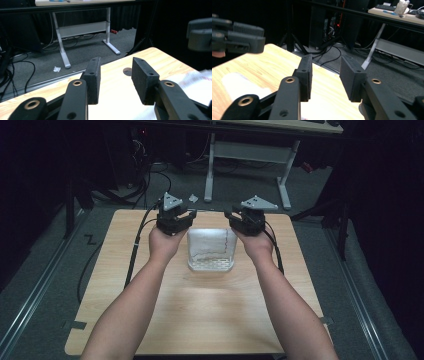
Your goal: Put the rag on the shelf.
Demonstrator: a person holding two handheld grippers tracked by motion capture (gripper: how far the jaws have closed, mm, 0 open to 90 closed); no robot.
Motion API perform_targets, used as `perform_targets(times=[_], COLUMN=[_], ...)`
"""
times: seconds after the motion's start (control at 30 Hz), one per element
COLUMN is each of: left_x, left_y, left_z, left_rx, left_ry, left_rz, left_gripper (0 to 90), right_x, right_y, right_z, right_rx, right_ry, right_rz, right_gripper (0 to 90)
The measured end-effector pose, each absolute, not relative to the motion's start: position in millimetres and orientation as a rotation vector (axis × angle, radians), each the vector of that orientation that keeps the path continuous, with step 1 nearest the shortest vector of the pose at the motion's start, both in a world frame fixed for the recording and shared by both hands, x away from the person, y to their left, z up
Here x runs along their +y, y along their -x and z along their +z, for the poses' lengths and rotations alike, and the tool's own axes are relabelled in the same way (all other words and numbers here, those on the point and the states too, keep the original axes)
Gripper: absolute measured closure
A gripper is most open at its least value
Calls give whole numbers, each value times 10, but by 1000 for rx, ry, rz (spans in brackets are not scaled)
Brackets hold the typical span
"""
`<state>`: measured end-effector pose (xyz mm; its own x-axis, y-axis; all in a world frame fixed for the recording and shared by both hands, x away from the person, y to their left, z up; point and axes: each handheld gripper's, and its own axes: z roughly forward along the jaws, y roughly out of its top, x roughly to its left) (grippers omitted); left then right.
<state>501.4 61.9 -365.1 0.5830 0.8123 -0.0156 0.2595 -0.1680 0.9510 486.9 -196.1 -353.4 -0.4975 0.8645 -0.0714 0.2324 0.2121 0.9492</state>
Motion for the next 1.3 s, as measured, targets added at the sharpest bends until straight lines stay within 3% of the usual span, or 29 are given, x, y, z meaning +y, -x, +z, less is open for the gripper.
perform_targets(times=[0.37,0.63,1.03,1.17,1.3], left_x=[843,1069,1439,1658,1662], left_y=[-4503,-3955,-3338,-3175,-3154], left_z=[-3727,-4157,-5083,-5241,-5249], left_rx=[845,839,942,1047,1036], left_ry=[-1701,-1741,-1886,-1858,-1869], left_rz=[605,529,347,340,352], left_gripper=[557,551,528,534,518], right_x=[-2012,-2139,-2467,-2604,-2608], right_y=[-4391,-3919,-3310,-3023,-2979], right_z=[-3651,-3935,-4912,-5165,-5192], right_rx=[1875,1943,2112,2022,2052], right_ry=[-955,-930,-1158,-1260,-1221], right_rz=[1334,1291,1164,1207,1159], right_gripper=[595,574,514,497,486])
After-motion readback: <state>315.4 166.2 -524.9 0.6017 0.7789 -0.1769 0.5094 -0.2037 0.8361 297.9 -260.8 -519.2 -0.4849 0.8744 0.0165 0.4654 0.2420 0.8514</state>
